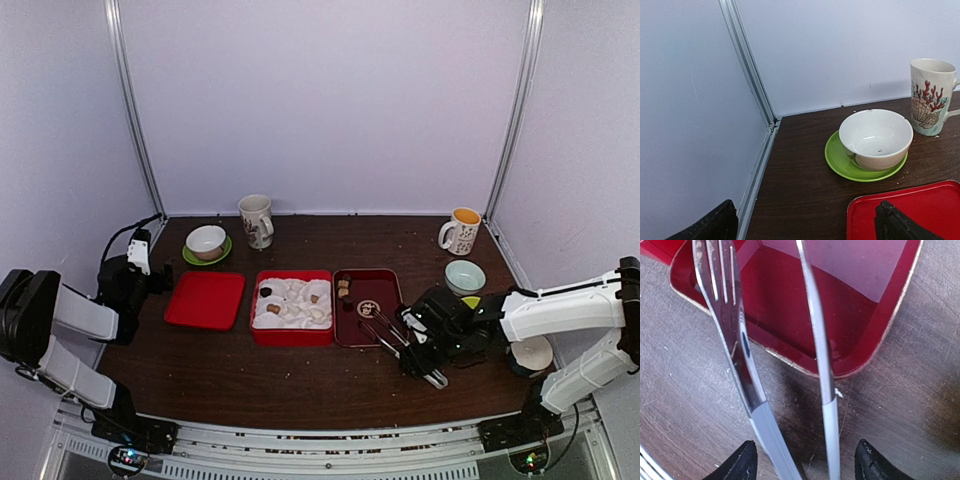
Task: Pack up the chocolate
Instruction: Pick up the clamp from the plate, then pick up the fake chocolate from the plate.
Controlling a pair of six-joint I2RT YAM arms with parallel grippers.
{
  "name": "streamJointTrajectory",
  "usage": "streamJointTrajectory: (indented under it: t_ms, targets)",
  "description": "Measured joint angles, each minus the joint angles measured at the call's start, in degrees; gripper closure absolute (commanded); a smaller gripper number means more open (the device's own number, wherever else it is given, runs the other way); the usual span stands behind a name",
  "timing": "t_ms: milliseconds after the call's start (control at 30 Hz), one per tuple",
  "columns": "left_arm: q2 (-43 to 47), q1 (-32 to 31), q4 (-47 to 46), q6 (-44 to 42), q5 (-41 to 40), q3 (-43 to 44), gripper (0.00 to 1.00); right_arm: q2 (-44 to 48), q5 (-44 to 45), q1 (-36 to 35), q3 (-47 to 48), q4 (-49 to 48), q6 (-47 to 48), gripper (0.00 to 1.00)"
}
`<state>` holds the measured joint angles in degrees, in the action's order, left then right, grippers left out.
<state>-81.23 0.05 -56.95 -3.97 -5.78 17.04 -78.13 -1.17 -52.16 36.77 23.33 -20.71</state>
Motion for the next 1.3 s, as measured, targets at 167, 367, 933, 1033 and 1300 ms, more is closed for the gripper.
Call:
streamJointTrajectory:
  t_ms: [167,367,933,1033,1300]
  targets:
    - [0.00,0.00,0.00,0.00,0.00,0.00,0.02,-0.35,1.55,-1.77,-0.02,-0.04,-1.75,0.44]
    - [0.00,0.00,-0.02,0.00,0.00,0.00,0.02,-0.37,2.75,-3.10,-0.85,-0.76,-3.87,0.57]
    - [0.00,0.00,0.00,0.00,0.00,0.00,0.02,4.59,5.62,-3.65,0.28,0.92,-3.67,0.65]
    - [0.00,0.00,0.00,0.00,0.00,0.00,0.02,4.61,6.10,-3.67,2.80,2.43,-2.82,0.67]
    - [0.00,0.00,-0.02,0.00,0.00,0.00,0.02,1.49,6.86,-3.67,9.75,3.91,-0.66,0.69]
